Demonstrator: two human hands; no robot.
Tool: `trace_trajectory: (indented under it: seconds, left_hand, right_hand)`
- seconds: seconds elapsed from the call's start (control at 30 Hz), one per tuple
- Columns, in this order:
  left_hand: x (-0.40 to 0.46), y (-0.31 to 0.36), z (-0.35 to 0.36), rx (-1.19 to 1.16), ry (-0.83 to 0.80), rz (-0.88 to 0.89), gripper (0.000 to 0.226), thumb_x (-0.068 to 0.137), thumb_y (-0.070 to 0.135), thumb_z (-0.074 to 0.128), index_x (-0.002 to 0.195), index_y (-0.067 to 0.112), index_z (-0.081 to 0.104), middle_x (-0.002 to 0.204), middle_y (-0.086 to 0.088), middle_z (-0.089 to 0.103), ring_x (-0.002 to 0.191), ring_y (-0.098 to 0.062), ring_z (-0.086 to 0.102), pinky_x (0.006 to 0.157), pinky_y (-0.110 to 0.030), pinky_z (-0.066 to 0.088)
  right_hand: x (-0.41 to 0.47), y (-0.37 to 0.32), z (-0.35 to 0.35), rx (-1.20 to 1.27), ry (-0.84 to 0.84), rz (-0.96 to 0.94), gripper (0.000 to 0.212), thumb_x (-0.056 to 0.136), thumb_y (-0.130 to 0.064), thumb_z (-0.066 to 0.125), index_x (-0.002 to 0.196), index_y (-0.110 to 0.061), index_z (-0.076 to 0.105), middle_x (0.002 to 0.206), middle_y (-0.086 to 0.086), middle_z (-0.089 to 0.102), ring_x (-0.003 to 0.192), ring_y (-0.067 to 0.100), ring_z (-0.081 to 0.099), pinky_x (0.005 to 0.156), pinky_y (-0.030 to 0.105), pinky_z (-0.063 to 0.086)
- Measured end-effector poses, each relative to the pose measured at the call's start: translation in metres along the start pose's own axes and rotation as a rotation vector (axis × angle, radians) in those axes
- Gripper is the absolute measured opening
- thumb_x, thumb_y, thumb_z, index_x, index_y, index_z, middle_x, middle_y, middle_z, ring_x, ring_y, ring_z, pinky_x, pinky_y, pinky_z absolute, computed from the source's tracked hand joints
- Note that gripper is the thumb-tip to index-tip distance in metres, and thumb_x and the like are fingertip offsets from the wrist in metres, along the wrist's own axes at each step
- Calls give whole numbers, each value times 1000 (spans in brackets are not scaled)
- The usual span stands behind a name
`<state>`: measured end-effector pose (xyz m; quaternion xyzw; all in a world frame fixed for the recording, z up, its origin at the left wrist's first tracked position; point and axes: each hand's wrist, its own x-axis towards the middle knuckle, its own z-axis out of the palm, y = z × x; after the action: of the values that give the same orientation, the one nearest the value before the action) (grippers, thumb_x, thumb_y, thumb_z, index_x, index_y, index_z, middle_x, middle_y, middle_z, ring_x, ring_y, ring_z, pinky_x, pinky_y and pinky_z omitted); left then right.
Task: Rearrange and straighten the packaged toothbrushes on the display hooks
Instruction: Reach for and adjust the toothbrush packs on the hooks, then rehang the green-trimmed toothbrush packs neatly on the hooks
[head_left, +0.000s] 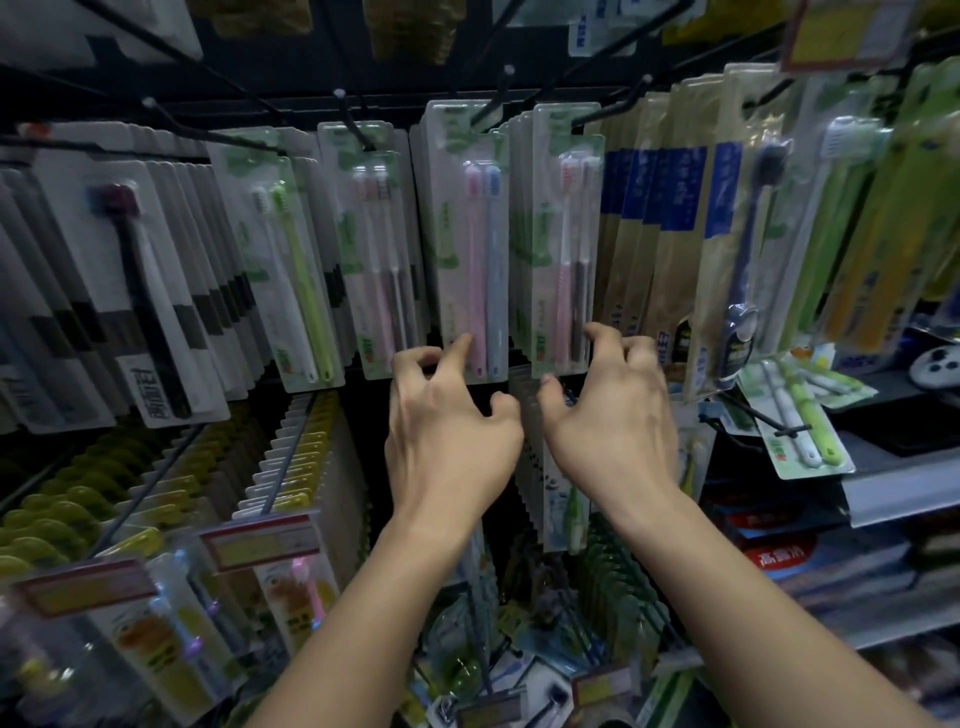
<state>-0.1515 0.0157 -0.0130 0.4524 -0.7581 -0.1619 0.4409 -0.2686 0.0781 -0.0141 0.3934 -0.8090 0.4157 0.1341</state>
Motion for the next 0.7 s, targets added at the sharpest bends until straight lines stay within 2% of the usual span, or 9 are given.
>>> trace_trajectory:
  seconds: [0.1, 0.27, 0.43, 0.57, 0.7]
  left_hand:
    - [-1, -1, -4, -9, -10, 13, 61, 92, 38, 64, 152, 37, 49, 143, 6, 40, 127, -19, 54, 94, -30, 44]
    - [-3, -3, -15, -20, -14, 17, 58, 94, 38, 63, 151, 37, 51, 142, 6, 43, 126, -20, 54, 101, -38, 50]
    - [-1, -10, -27, -21, 14, 21, 54, 93, 39, 63, 147, 36, 55, 138, 6, 49, 121, -20, 58, 100, -37, 50]
    - [3, -18, -38, -7, 49, 3, 45, 93, 40, 64, 137, 34, 60, 131, 6, 53, 112, -19, 61, 95, -40, 55]
    - [9, -27, -50, -37, 104, -14, 36, 89, 33, 67, 125, 30, 66, 120, 5, 60, 106, -20, 65, 94, -37, 53]
  right_hand:
    - [-3, -4, -2, -1, 2, 0, 61, 97, -43, 61, 151, -23, 41, 143, 11, 43, 134, 33, 46, 97, 44, 48]
    - [-10, -14, -4, 12, 6, -26, 58, 97, -43, 60, 149, -23, 44, 137, 7, 46, 131, 30, 47, 97, 41, 48]
    - [-18, -25, -1, 29, 1, -89, 52, 98, -42, 60, 145, -23, 47, 130, 5, 49, 125, 27, 50, 92, 38, 48]
    - [-24, -39, 4, 71, -14, -146, 44, 100, -39, 59, 141, -24, 51, 126, 3, 53, 120, 24, 53, 90, 36, 48]
    - [-29, -57, 13, 105, -41, -208, 39, 100, -37, 58, 136, -22, 56, 125, 3, 55, 119, 26, 56, 93, 40, 51]
